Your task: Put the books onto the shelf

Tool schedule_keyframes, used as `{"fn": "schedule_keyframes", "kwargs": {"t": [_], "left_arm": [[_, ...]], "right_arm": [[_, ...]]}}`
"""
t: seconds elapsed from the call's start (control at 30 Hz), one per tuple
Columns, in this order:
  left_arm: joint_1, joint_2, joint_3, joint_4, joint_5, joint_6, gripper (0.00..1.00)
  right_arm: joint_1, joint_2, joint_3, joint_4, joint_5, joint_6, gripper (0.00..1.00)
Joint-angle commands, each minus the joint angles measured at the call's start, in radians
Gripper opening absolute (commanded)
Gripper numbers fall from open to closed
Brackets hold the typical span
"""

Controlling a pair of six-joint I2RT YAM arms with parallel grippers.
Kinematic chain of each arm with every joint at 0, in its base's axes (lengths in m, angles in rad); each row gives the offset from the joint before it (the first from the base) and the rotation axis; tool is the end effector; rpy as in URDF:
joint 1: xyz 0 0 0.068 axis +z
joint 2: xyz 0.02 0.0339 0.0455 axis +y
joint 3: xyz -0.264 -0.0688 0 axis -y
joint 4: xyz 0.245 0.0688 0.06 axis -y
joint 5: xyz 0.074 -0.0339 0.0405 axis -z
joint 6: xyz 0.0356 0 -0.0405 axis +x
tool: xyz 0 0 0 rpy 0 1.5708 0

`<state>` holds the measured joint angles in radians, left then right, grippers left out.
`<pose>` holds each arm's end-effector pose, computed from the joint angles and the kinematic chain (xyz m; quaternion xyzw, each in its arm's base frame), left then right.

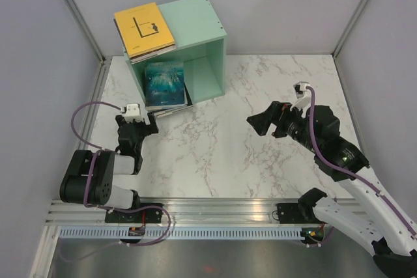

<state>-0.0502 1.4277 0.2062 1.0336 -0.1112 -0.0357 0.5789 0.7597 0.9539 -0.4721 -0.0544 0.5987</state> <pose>0.2299 -0.0076 0.1447 -0.0299 0.7694 0.0154 0.6379 0.1352 0.0907 0.3714 -0.0085 0.7981 0.3525 0.4887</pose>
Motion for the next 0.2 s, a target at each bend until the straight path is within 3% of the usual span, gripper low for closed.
{"fn": "schedule_keyframes", "kwargs": {"t": [0.0, 0.17], "left_arm": [[0.004, -0.004, 0.002, 0.109, 0.038, 0.003, 1.0], [0.004, 0.003, -0.001, 0.126, 0.038, 0.003, 1.0]], "right_arm": [[0.001, 0.007, 0.0, 0.03, 0.034, 0.012, 0.98], [0.001, 0.039, -0.012, 0.098, 0.027, 0.01, 0.98]]}}
